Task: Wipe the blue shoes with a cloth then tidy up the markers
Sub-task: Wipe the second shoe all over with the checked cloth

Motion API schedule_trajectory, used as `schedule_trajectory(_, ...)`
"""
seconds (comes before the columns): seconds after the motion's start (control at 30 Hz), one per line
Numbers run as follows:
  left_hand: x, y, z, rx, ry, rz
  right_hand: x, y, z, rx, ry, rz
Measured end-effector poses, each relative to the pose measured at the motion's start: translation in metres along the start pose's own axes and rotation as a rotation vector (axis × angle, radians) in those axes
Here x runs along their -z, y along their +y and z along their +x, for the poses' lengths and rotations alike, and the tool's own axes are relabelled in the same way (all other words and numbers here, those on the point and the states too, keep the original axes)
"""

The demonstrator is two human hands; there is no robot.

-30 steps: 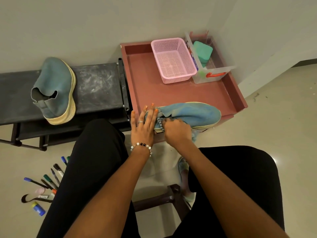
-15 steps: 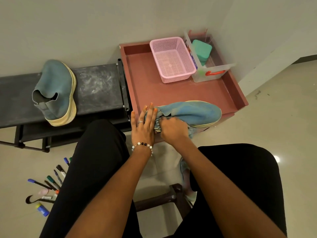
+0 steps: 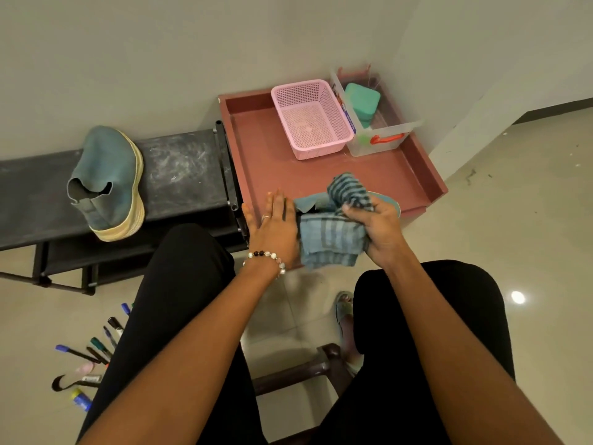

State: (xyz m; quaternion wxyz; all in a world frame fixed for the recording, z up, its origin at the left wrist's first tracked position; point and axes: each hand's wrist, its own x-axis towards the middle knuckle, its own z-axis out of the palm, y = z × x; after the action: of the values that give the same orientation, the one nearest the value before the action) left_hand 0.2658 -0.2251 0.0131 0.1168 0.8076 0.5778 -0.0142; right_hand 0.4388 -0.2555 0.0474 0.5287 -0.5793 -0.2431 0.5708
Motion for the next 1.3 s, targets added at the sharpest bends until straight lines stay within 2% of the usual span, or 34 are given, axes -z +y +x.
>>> schedule_trajectory(0.07,0.027,0.0,0.003,-0.053,0.054,-0.332,0.002,-0.011,-0.01,0.057,-0.085,0.251)
schedule_trajectory(0.1,0.038,0.0,0.004,-0.05,0.072,-0.577,0.001,-0.014,-0.016,0.078,-0.142,0.326)
schedule_trajectory(0.13,0.047,-0.002,0.001,-0.009,0.047,-0.842,0.001,-0.014,-0.02,0.094,-0.189,0.37)
schedule_trajectory(0.2,0.059,0.0,-0.011,0.116,-0.128,-1.328,0.0,-0.012,-0.026,0.109,-0.248,0.411)
schedule_trajectory(0.27,0.059,0.001,-0.02,0.212,-0.333,-1.542,-0.001,-0.014,-0.029,0.122,-0.264,0.412)
schedule_trajectory(0.33,0.054,0.003,-0.023,0.176,-0.473,-1.68,0.0,-0.015,-0.029,0.144,-0.271,0.392)
schedule_trajectory(0.43,0.049,0.003,-0.018,0.144,-0.531,-1.823,0.004,-0.018,-0.03,0.185,-0.289,0.365)
schedule_trajectory(0.57,0.046,-0.003,-0.01,0.223,-0.481,-1.801,0.007,-0.018,-0.026,0.21,-0.274,0.359)
schedule_trajectory(0.73,0.04,-0.001,-0.002,0.274,-0.389,-1.723,0.005,-0.014,-0.019,0.178,-0.11,0.447)
schedule_trajectory(0.87,0.036,0.0,0.001,0.291,-0.295,-1.638,-0.001,-0.011,-0.015,0.085,-0.011,0.237)
schedule_trajectory(0.93,0.038,-0.001,0.003,0.267,-0.245,-1.583,-0.002,-0.008,-0.016,-0.01,-0.047,0.1)
schedule_trajectory(1.0,0.039,-0.003,0.004,0.2,-0.226,-1.533,-0.001,-0.006,-0.019,-0.174,-0.148,0.081)
schedule_trajectory(1.07,0.04,-0.003,0.004,0.118,-0.24,-1.474,-0.001,-0.004,-0.023,-0.33,-0.239,0.072)
schedule_trajectory(1.13,0.04,-0.004,0.002,0.075,-0.274,-1.433,-0.002,-0.002,-0.026,-0.425,-0.258,0.027)
schedule_trajectory(1.2,0.041,-0.006,0.0,0.095,-0.271,-1.336,0.0,-0.001,-0.026,-0.439,-0.196,0.011)
schedule_trajectory(1.3,0.035,-0.02,0.004,0.168,-0.052,-0.865,0.012,-0.002,-0.02,-0.324,0.092,-0.009)
